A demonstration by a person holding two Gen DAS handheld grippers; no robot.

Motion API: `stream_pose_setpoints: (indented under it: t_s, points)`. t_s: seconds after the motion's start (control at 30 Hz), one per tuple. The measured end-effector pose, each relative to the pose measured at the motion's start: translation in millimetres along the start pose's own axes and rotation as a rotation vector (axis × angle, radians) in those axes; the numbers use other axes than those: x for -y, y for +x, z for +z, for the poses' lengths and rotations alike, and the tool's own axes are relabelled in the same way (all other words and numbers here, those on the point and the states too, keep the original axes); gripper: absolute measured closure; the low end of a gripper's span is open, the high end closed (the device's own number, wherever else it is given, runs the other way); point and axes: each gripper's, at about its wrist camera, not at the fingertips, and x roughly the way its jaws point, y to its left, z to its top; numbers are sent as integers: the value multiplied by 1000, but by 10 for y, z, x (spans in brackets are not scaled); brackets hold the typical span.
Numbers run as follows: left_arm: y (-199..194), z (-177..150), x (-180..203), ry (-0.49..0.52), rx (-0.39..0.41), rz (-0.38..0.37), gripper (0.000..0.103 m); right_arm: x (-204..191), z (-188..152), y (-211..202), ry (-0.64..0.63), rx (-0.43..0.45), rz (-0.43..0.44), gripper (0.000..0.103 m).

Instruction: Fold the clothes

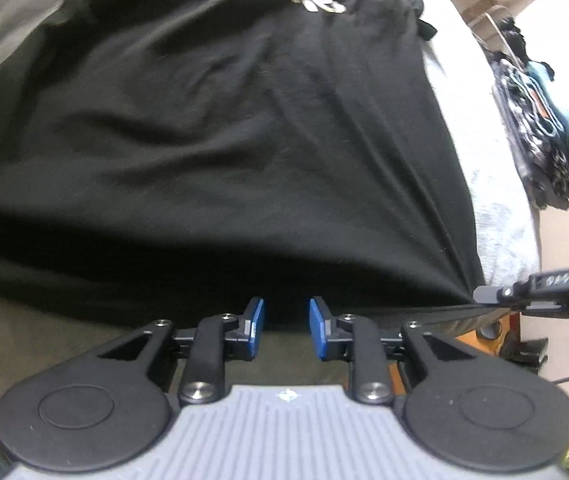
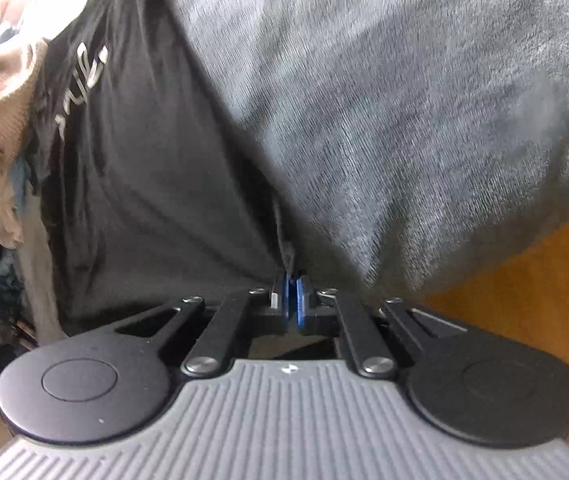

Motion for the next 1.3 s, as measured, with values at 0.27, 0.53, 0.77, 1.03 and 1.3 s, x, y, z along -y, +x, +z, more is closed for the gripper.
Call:
stream_pose_setpoints:
  t_s: [0.27,0.53,0.77,1.03,1.3]
  points:
    - [-526,-180,-425,-152,114,149,69,-264,-128,-162,-322,91,-226,77]
    - [-1029,-149,-1222,-362,323,284,62,-1406,-269,-305,-829,242,-44,77]
    - [-1204,-217,-1682,-458,385,246,61,-2952,-740,512,-1419,165,251,76]
    - [-1342,-259,-1956,-509,398,176,61,-3855,-1402,1394,-1731,169,264,61]
    - [-1328,-15,-1945,-425,379,111,61,-3974,-660,1464,-1207,29,248,101]
